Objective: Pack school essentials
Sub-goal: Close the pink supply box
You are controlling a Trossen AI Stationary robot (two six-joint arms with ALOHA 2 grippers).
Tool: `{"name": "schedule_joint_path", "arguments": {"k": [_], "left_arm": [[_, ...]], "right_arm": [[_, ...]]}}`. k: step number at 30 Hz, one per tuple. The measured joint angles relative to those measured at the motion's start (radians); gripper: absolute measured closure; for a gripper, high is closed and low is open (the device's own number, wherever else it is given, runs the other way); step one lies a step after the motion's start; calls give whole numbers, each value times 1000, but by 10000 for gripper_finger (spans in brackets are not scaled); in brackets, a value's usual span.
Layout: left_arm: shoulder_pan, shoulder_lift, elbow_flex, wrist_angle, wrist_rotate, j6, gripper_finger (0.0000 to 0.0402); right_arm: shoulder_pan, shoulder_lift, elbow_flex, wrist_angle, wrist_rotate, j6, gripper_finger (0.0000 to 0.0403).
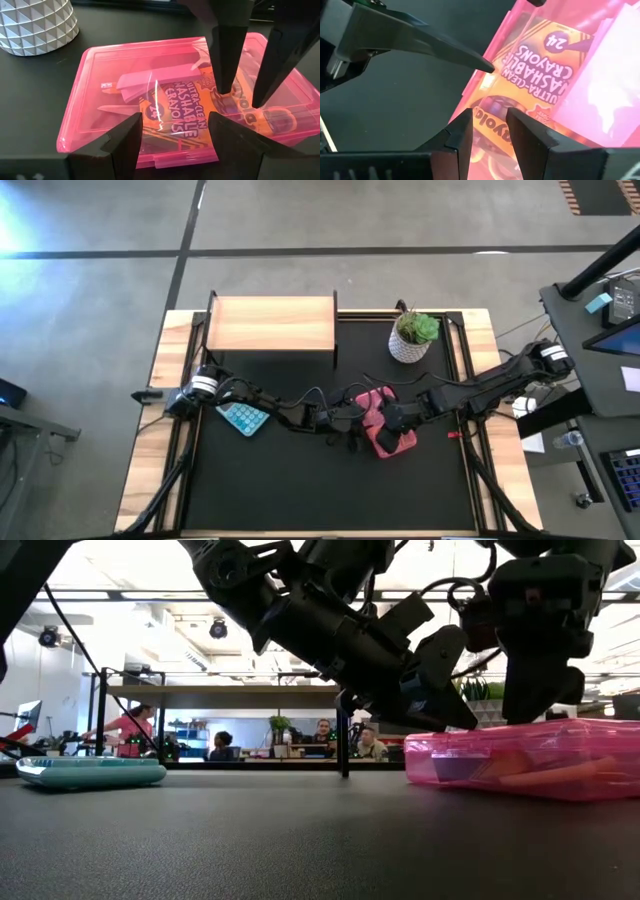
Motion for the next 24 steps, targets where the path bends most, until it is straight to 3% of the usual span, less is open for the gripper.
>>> {"name": "schedule_joint_path", "arguments": {"k": [11,24], "left_arm": [[0,-15,3,-12,-1,0,190],[0,-116,0,-11,-2,5,190]], "right_arm": [[0,-19,-5,-4,-2,-7,285],[-1,-119,6,-16,-3,-7,284]]}}
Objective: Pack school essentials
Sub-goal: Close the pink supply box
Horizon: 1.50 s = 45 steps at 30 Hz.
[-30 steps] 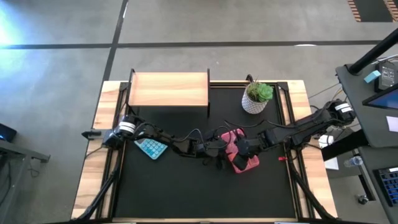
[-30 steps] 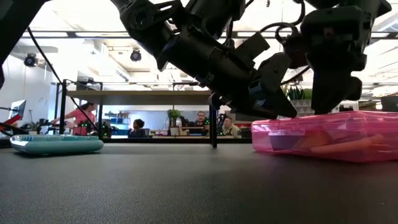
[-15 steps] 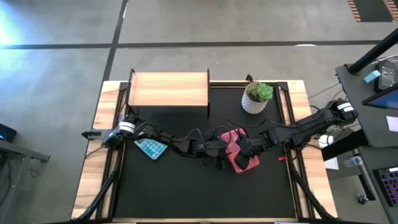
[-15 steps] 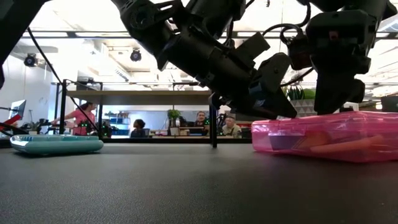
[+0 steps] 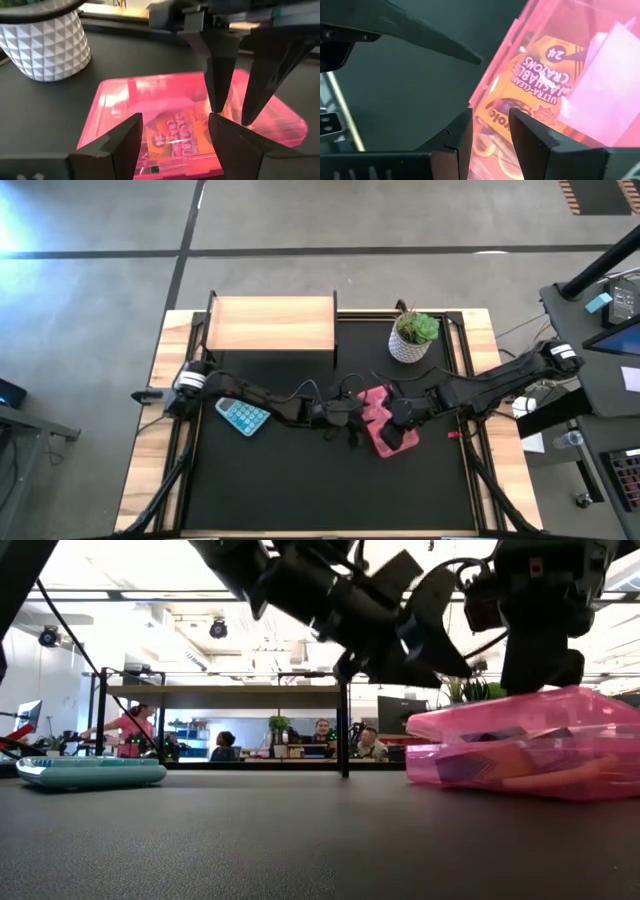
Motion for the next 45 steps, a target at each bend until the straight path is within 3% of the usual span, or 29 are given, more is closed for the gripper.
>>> {"name": "schedule_joint_path", "arguments": {"k": [5,12,26,45], "left_arm": [[-1,-30,-4,2,0,1,190],[0,-28,-36,0,-4,0,190],[3,57,-40,2,-10,1,190],[1,162,-33,12,-39,44,190]], "right_arm": [[0,-15,2,5,38,0,284],[0,61,2,19,53,-12,284],[0,182,7,25,58,-52,284],[0,179,5,45,55,-36,284]]}}
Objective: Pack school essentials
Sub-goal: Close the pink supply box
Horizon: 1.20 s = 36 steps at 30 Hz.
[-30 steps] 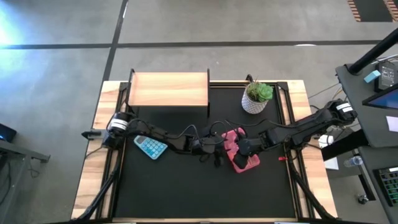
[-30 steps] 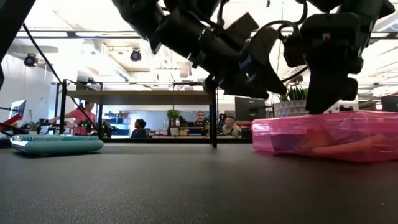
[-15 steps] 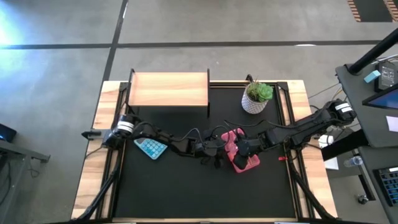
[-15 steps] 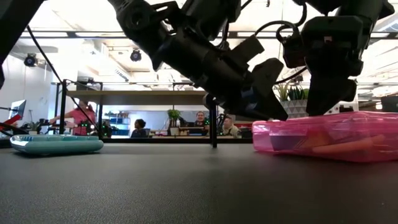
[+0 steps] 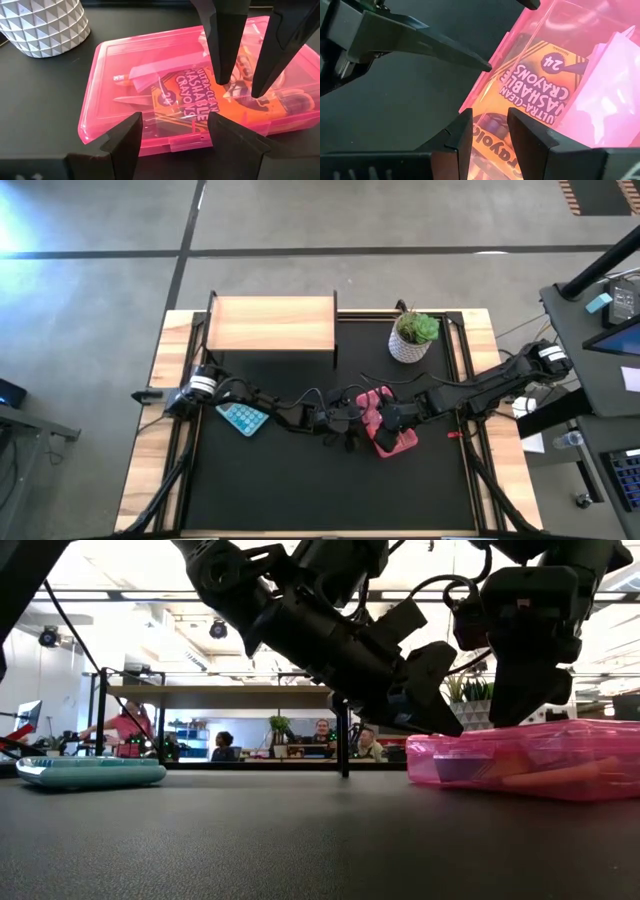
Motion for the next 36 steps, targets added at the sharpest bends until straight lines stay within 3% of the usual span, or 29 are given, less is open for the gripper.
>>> {"name": "schedule_joint_path", "arguments": {"k": [36], "left_arm": [[9,6,29,-22,13,-26,190]], "right_arm": [[1,-32,2,224,-34,3,284]]}}
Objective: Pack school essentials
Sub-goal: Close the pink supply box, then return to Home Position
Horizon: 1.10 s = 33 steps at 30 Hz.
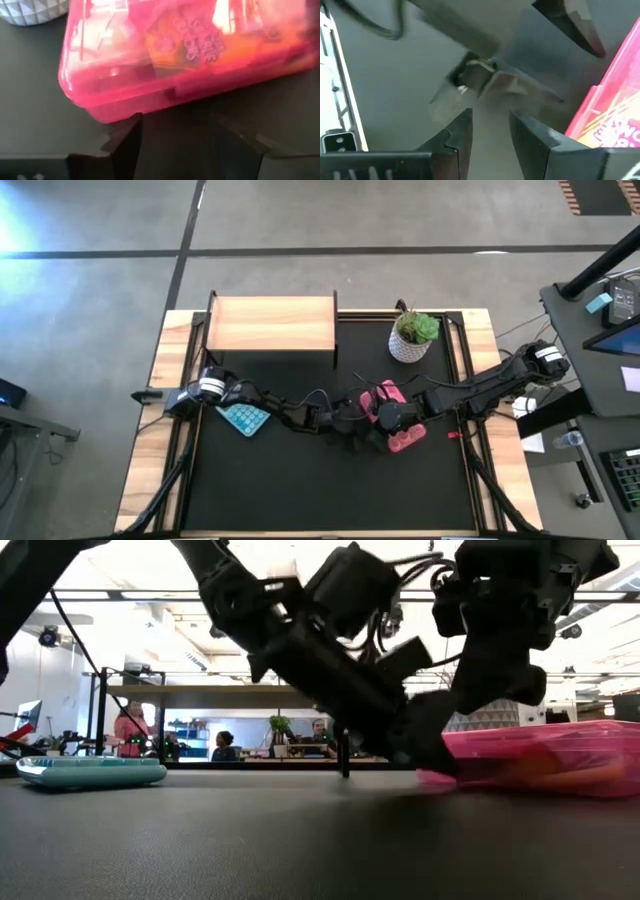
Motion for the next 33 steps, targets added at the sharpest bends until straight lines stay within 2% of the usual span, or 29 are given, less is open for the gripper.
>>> {"name": "schedule_joint_path", "arguments": {"k": [9,15,27,33], "left_arm": [[-5,-13,-5,-50,2,0,190],[-17,-96,-7,-69,5,1,190],[-37,-394,-17,-316,3,1,190],[-37,-597,-40,-551,2,1,190]], "right_arm": [[0,-43,0,-29,2,-2,284],[0,-117,0,-49,4,-11,284],[0,-292,0,-84,7,-372,284],[-2,-387,-9,-117,29,-469,284]]}}
